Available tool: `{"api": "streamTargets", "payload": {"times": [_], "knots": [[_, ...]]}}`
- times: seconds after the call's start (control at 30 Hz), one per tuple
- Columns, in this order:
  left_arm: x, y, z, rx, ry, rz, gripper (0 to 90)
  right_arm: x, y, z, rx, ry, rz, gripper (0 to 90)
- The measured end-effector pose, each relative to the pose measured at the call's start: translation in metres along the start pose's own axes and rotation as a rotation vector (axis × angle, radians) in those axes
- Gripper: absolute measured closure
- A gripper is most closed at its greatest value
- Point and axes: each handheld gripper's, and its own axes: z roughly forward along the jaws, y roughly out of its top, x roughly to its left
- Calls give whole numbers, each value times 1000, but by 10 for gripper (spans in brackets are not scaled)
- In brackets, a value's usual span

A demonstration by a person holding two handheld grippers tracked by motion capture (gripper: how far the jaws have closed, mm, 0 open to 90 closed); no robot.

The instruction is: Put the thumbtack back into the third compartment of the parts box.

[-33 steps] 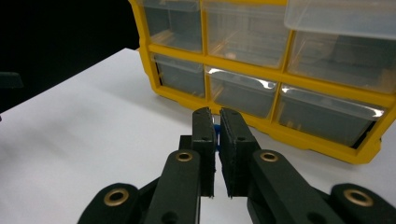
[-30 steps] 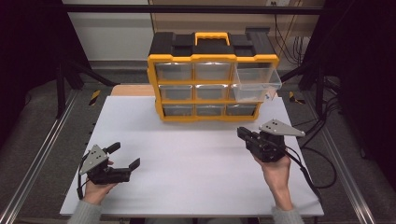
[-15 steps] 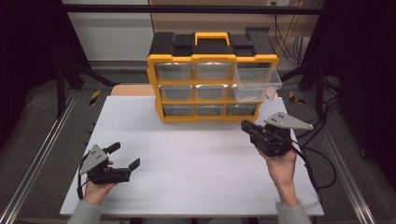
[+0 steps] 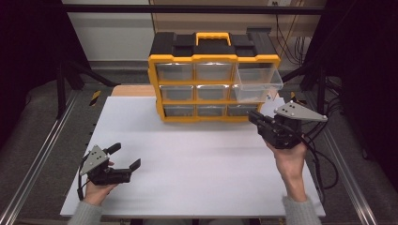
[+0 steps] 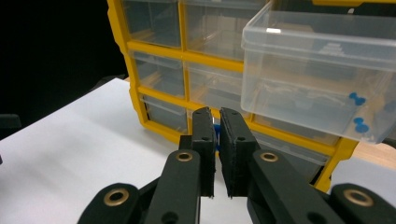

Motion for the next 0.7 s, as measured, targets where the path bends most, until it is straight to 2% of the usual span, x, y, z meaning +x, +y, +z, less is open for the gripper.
{"api": "streamTargets", "payload": {"times": [0.7], "knots": [[0, 0, 0, 0, 1, -2, 20, -7, 34, -3, -25, -50, -10, 853]]}}
